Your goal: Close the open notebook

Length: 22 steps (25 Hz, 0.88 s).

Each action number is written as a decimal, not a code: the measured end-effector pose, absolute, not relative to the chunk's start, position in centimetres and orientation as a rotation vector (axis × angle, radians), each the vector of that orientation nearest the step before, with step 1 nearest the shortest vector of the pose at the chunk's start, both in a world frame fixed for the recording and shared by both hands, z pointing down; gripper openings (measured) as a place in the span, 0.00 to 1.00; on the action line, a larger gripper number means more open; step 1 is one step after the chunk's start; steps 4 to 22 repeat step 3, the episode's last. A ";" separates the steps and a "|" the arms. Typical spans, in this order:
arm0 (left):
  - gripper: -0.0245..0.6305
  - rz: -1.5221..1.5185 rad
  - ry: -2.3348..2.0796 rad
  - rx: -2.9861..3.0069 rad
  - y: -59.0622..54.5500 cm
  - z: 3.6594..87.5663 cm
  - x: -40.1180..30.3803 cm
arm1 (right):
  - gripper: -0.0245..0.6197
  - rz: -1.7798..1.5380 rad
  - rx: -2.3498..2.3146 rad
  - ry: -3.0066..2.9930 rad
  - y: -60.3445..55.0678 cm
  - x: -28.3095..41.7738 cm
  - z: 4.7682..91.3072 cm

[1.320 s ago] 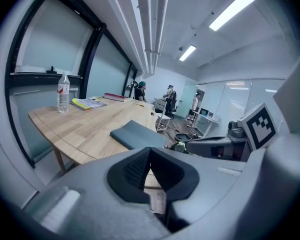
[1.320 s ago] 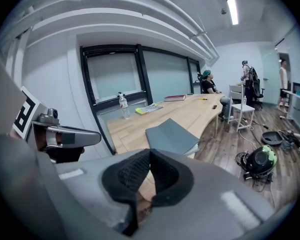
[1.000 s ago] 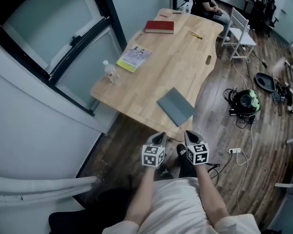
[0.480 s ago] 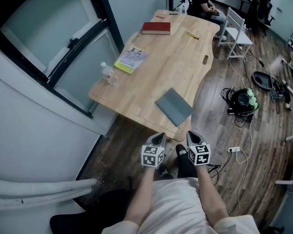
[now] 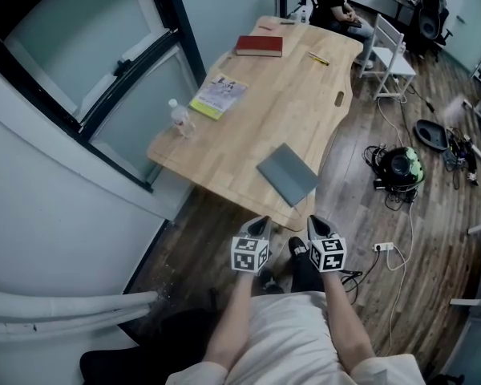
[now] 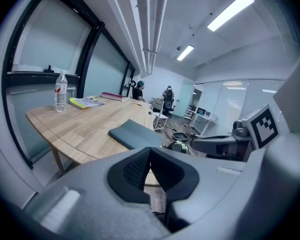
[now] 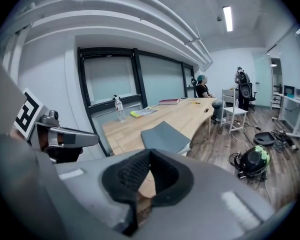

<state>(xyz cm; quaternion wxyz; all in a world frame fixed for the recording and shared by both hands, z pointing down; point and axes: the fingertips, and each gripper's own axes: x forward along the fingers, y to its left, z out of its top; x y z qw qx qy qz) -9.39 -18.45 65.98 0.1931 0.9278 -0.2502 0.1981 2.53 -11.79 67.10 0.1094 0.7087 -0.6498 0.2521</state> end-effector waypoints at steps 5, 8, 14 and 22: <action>0.05 0.559 -0.692 2.605 -18.3 66.2 -9.3 | 0.04 0.745 2.086 -1.916 -11.8 2.6 67.2; 0.05 0.559 -0.692 2.605 -18.3 66.2 -9.3 | 0.04 0.745 2.086 -1.916 -11.8 2.6 67.2; 0.05 0.559 -0.692 2.605 -18.3 66.2 -9.3 | 0.04 0.745 2.086 -1.916 -11.8 2.6 67.2; 0.05 0.559 -0.692 2.605 -18.3 66.2 -9.3 | 0.04 0.745 2.086 -1.916 -11.8 2.6 67.2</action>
